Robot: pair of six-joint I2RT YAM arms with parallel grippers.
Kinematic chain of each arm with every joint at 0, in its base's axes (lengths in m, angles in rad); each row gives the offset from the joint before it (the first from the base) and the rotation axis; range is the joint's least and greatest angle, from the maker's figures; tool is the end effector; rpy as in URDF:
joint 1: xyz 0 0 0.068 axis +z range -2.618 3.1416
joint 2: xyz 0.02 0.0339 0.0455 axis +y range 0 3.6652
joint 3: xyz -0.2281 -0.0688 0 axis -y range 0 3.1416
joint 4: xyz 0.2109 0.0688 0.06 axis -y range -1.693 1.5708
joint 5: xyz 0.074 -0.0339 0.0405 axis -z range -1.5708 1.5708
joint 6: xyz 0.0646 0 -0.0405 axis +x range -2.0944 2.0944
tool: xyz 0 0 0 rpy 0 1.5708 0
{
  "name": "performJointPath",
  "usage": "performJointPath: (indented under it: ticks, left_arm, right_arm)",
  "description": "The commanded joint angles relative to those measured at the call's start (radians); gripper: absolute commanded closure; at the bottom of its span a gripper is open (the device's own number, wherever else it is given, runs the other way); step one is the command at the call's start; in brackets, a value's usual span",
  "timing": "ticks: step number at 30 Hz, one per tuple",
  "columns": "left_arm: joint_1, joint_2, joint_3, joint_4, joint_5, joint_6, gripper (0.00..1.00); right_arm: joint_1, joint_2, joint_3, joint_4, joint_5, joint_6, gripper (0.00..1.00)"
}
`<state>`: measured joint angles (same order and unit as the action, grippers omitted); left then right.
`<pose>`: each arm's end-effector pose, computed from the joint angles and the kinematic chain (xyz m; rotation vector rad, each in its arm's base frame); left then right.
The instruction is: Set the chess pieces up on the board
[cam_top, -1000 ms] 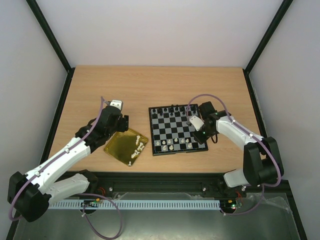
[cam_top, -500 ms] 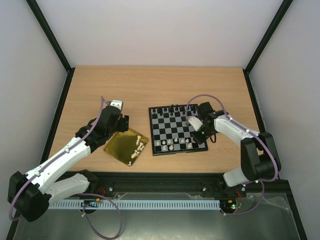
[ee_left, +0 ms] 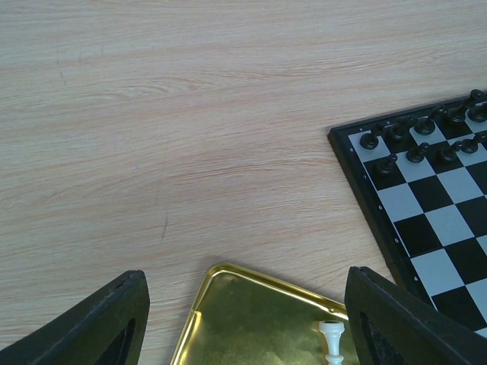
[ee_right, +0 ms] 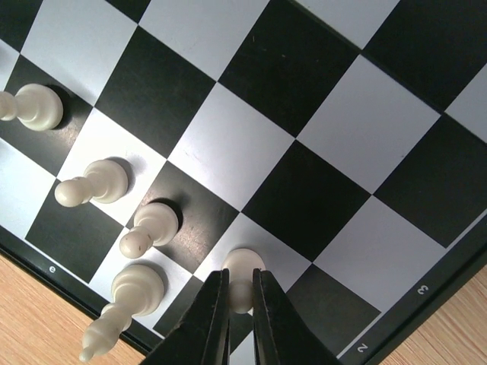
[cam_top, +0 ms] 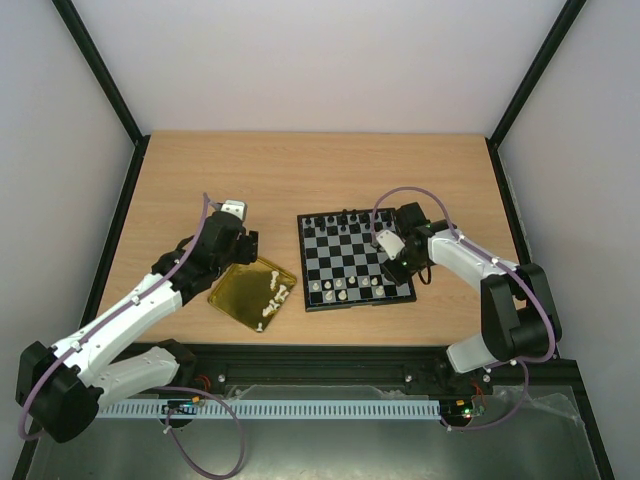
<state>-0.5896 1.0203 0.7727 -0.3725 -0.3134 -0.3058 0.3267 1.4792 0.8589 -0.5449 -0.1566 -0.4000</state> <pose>0.2023 -0.1114 0.2357 0.1313 2.1576 -0.1732 0.2430 0.0930 0.1402 -1.0094 2.5311 0.1931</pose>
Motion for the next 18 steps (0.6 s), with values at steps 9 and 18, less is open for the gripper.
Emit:
performJointPath:
  ticks: [9,18]
  left_arm:
    - [0.003,0.016,-0.003,0.006,0.013,0.007,0.27]
    - [0.002,0.045,0.002,-0.007,0.026,-0.020,0.27]
  right_arm:
    - [-0.003,-0.028,0.004,-0.026,0.006,0.015,0.78]
    - [-0.003,-0.094,0.142,-0.135,-0.035,0.064,0.74]
